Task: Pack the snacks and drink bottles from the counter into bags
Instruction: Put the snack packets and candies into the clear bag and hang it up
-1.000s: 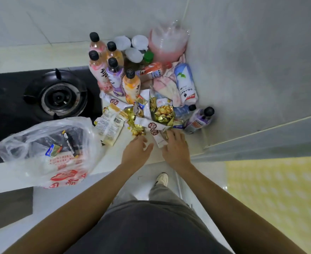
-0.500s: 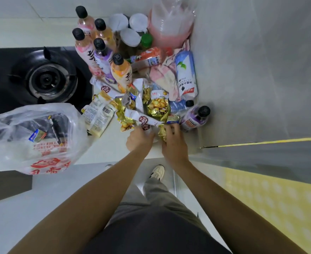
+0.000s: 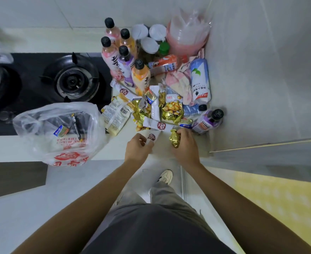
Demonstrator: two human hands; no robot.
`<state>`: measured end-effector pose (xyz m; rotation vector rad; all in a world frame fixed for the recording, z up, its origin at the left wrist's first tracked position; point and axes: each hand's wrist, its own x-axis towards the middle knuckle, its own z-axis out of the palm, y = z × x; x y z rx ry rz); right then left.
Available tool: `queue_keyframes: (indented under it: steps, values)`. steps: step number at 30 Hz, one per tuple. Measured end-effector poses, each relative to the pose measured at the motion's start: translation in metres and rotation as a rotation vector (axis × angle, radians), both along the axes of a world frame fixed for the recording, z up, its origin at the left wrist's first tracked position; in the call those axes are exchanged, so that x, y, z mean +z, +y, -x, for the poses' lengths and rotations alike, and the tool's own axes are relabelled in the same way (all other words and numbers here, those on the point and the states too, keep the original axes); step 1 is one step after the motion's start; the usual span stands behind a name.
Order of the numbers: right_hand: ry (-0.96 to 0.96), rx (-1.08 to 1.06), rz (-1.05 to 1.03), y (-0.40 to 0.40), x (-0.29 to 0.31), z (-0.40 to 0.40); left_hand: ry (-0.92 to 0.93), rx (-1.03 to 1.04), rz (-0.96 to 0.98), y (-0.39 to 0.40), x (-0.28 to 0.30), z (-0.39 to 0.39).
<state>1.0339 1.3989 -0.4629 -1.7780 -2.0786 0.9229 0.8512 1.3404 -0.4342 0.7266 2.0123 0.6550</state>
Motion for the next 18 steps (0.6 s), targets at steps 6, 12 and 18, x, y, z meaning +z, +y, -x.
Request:
queue_keyframes:
  steps: [6, 12, 18]
  values:
    - [0.09, -0.12, -0.026, -0.025, 0.02, 0.042, -0.086, 0.025, -0.117, -0.022, 0.028, 0.045]
    - [0.172, -0.16, -0.08, -0.055, 0.044, 0.112, -0.08, -0.018, -0.264, -0.057, 0.061, 0.107]
    - [0.271, -0.072, -0.189, -0.082, 0.072, 0.199, -0.065, 0.067, -0.327, -0.1, 0.074, 0.194]
